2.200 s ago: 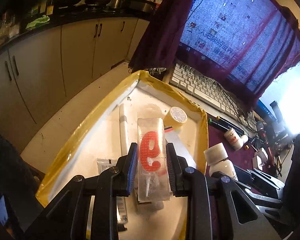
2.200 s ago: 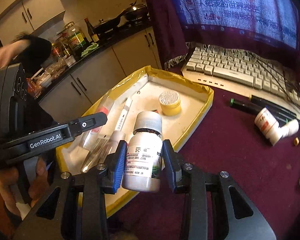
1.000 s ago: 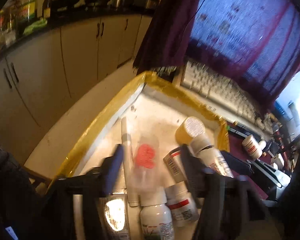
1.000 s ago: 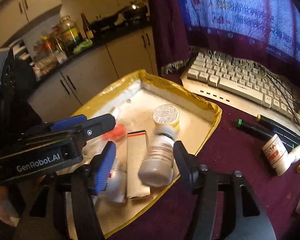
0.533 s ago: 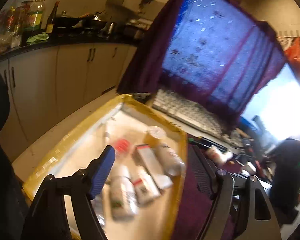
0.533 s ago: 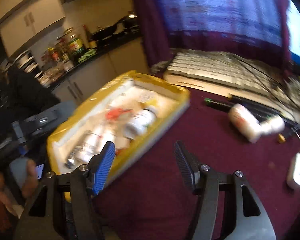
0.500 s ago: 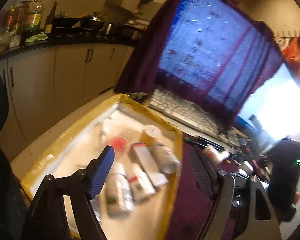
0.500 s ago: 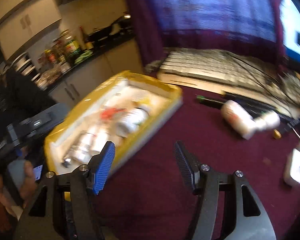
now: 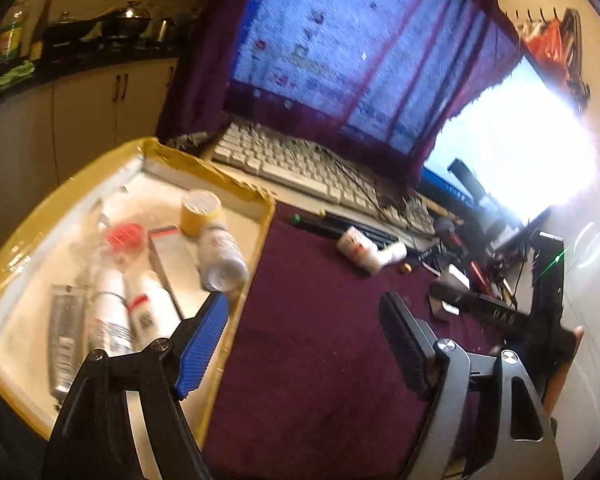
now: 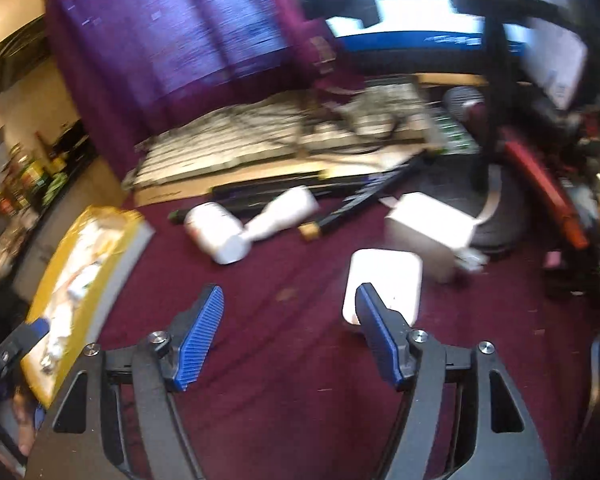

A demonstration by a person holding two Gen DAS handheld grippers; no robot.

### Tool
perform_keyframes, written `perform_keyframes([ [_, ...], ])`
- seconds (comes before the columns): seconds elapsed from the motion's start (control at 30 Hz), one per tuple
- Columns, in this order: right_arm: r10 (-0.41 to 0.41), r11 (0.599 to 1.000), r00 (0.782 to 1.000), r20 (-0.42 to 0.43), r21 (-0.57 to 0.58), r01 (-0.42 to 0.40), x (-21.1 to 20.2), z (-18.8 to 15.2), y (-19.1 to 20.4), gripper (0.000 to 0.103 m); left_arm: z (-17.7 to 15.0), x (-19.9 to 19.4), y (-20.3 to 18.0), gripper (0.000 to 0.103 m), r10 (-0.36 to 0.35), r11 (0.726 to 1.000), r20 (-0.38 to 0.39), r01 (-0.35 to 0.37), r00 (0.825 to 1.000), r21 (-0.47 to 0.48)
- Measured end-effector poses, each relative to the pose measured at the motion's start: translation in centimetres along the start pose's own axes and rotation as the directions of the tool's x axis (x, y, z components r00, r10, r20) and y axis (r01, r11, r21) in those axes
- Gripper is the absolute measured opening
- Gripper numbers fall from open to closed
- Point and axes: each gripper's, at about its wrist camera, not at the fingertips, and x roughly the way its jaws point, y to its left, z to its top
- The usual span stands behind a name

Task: Organize objects
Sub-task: 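Move both tools back toward the remaining desk items, then grasp the red-labelled white bottle with the left tool while the right tool grasps the white adapter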

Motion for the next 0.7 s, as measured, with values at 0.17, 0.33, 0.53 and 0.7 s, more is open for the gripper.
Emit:
perform_keyframes([
  [0.17,-0.091,0.996,0.995,0.042,0.015,0.09,-1.0,0.1,-2.0,0.069,-0.8,0.7,-2.4,0.073,-0.023,0.999,-0.03,0.024,0.999,0.047],
  [0.33,-0.157,0.988,0.984,0.087,0.009,0.157,-2.3,0.1,-3.3,0.069,-1.4,1.1,-4.0,0.073,-0.027,0.996,-0.047,0.031,0.999,0.085],
  [0.53,-0.118,0.992,0.993,-0.004,-0.034,0.118,0.4,-0.5,-3.0,0.069,-1.5,1.6,-4.4,0.073,-0.023,0.996,-0.06,0.028,0.998,0.08],
  [0.7,-0.133,0.99,0.991,-0.032,-0.05,0.131,1.8,-0.8,-2.0,0.069,-0.8,3.2,-5.3,0.073,-0.033,0.997,-0.096,0.039,0.995,0.062],
])
